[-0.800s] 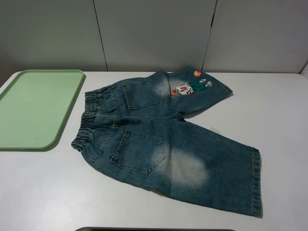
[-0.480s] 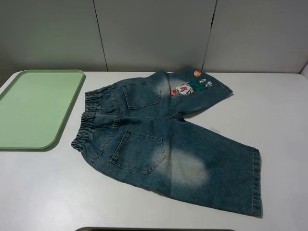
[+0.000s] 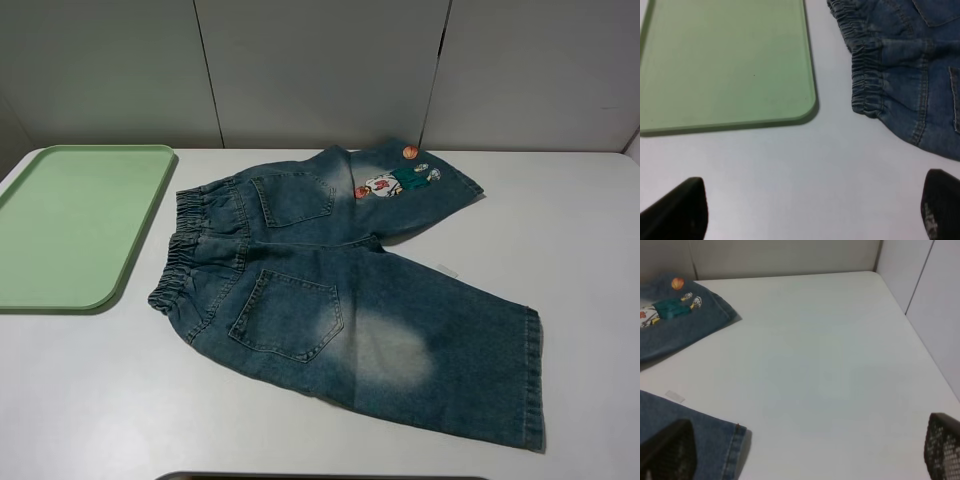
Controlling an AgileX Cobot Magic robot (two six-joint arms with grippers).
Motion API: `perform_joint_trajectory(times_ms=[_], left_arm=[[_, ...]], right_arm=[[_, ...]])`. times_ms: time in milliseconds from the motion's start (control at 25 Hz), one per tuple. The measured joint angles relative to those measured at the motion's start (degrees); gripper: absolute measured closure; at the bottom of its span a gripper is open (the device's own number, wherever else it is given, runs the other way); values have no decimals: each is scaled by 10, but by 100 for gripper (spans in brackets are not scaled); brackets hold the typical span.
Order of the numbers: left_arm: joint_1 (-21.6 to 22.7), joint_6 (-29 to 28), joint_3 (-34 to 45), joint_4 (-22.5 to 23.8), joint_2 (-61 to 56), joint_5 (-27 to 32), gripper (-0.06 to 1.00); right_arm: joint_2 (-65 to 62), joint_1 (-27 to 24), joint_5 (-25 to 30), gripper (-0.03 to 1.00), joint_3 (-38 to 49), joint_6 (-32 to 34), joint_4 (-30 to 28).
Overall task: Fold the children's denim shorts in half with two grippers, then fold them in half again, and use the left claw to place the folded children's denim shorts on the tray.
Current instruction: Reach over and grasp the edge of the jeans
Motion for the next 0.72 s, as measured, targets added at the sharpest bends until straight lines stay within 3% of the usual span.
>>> perform_joint_trajectory(times_ms=[280, 720], left_arm=[[-1, 0, 0, 0, 0, 0, 10], [-56, 0, 0, 0, 0, 0, 10]], right_arm=[[0, 0, 0, 27, 0, 0, 0], [0, 0, 0, 27, 0, 0, 0]])
